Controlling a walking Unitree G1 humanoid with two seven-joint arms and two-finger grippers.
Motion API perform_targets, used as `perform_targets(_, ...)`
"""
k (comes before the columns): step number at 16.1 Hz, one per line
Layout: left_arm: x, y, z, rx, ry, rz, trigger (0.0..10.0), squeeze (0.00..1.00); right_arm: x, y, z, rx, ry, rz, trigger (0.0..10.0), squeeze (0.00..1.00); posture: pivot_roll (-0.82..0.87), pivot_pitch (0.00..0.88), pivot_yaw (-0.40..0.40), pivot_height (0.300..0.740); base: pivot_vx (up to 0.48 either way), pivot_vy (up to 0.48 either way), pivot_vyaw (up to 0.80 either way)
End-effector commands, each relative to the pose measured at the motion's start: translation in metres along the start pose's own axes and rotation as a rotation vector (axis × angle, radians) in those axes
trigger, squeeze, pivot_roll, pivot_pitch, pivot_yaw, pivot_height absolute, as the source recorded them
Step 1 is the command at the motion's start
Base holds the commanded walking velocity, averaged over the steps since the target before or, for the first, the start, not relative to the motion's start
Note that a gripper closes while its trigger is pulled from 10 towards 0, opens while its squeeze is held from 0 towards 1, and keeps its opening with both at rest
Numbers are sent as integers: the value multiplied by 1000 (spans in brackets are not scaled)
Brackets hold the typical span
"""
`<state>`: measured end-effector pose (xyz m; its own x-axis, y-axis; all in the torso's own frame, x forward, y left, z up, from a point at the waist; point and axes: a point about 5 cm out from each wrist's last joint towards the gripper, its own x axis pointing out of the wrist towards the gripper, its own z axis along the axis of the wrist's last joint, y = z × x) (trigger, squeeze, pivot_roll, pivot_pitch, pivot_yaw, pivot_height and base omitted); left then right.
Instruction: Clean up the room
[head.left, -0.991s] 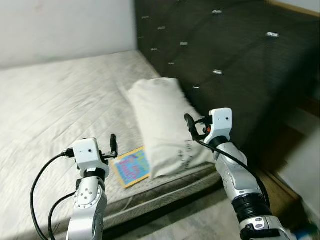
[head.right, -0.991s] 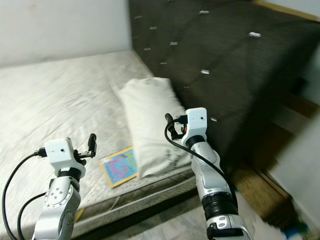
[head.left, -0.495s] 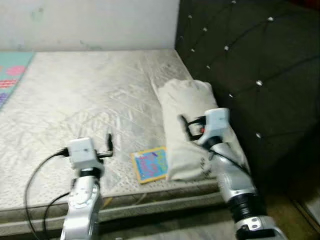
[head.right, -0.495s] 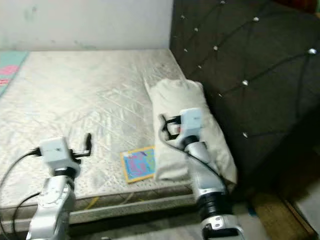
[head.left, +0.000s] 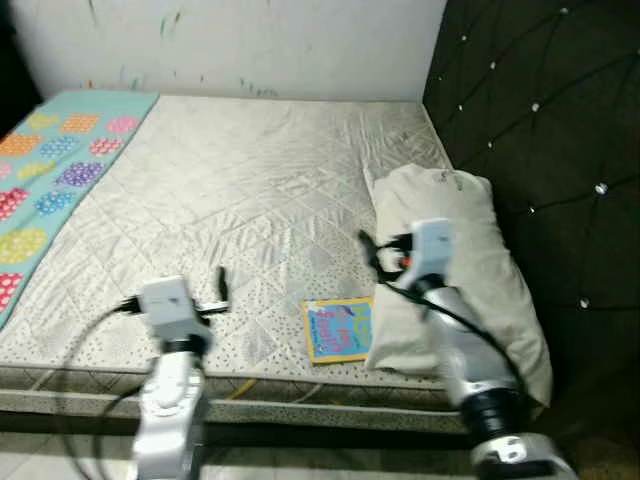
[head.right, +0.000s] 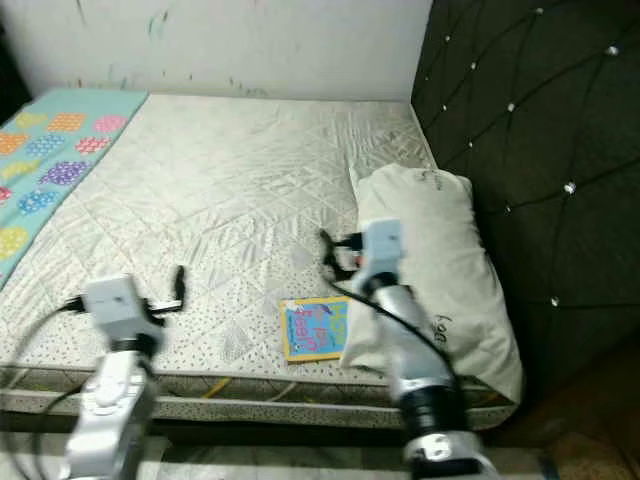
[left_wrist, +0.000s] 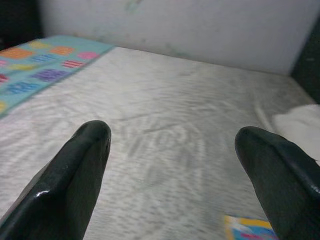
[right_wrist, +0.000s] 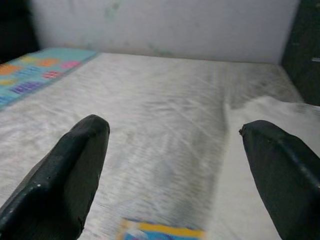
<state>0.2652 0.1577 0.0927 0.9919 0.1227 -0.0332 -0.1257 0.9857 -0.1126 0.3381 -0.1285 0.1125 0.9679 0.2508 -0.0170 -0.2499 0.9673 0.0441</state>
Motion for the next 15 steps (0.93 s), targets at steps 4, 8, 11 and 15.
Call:
perform_targets(4, 1, 1, 1, 11, 2, -9, 10000, 0, 1, 2, 5, 14, -24, 5, 10000, 0, -83, 0, -49, 740, 0, 0, 0)
perform_targets(8, 1, 2, 3, -26, -9, -7, 10000, 0, 1, 1, 5, 20, -24, 2, 10000, 0, -78, 0, -53, 740, 0, 0, 0)
perform_targets(11, -1, 5, 2, -42, 4, -5, 10000, 0, -8, -9, -1, 16, -15, -53, 10000, 0, -75, 0, -56, 740, 0, 447, 0)
perform_targets(15, -1, 6, 0, -49, 13, -4, 10000, 0, -17, -20, -9, -4, 13, -107, 10000, 0, -83, 0, -53, 740, 0, 480, 0)
